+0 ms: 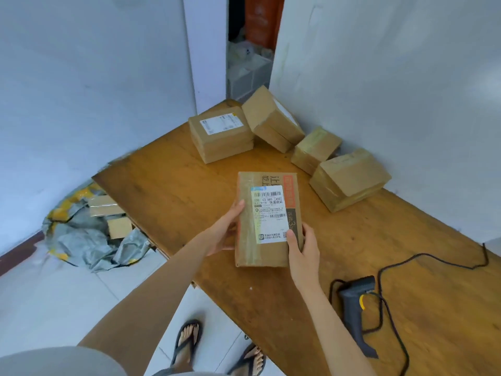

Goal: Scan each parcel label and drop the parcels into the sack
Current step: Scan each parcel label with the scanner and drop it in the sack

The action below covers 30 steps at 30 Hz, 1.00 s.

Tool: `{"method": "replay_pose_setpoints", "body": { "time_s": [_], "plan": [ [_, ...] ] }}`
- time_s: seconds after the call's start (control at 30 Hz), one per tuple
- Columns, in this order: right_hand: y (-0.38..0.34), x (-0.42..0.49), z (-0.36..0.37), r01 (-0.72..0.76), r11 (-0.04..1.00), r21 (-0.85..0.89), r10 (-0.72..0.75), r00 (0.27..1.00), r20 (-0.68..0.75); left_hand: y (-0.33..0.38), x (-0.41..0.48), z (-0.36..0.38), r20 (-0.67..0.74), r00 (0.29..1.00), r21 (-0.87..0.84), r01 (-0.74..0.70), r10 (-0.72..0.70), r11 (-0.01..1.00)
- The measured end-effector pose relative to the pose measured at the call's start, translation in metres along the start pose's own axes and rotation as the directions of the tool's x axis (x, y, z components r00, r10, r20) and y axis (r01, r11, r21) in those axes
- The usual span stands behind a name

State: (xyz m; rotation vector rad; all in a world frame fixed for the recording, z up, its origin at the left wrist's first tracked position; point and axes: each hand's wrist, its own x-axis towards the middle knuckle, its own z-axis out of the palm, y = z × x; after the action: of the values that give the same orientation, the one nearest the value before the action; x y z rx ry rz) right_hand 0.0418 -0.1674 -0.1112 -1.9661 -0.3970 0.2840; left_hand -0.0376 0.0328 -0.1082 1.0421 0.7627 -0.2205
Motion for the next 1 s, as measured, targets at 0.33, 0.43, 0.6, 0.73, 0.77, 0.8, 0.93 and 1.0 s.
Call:
{"method": "replay_pose_setpoints", "body": {
  "time_s": [0.33,0.43,0.6,0.73,0.77,0.8,0.93,1.0],
  "plan": [
    [-0.095,-0.017,0.208,0.053,0.999,0.000,-0.052,0.974,0.219,0.015,-0.092,-0.196,-0.232,0.964,-0.030,-0.140,0.129,0.990],
    [-0.133,-0.027,0.286,0.057,0.998,0.037,-0.065,0.958,0.279,0.028,-0.120,-0.272,-0.323,0.927,-0.003,-0.202,0.190,0.979],
    [-0.190,-0.031,0.391,0.085,0.993,0.085,-0.111,0.921,0.375,0.046,-0.153,-0.376,-0.422,0.867,-0.036,-0.309,0.266,0.950],
    [-0.223,-0.014,0.462,0.112,0.990,0.086,-0.138,0.895,0.424,0.067,-0.155,-0.441,-0.501,0.804,-0.050,-0.396,0.320,0.917],
    [-0.228,-0.008,0.478,0.109,0.990,0.088,-0.137,0.890,0.435,0.073,-0.150,-0.456,-0.529,0.787,-0.035,-0.394,0.317,0.918],
    [-0.232,-0.001,0.494,0.102,0.991,0.085,-0.129,0.886,0.445,0.080,-0.145,-0.472,-0.556,0.777,-0.019,-0.368,0.296,0.930],
    [-0.245,0.037,0.559,0.065,0.995,0.074,-0.092,0.876,0.474,0.116,-0.115,-0.531,-0.621,0.751,0.015,-0.274,0.224,0.962],
    [-0.250,0.059,0.588,0.065,0.996,0.054,-0.083,0.876,0.476,0.139,-0.099,-0.558,-0.615,0.757,0.020,-0.264,0.220,0.964]
  ]
}}
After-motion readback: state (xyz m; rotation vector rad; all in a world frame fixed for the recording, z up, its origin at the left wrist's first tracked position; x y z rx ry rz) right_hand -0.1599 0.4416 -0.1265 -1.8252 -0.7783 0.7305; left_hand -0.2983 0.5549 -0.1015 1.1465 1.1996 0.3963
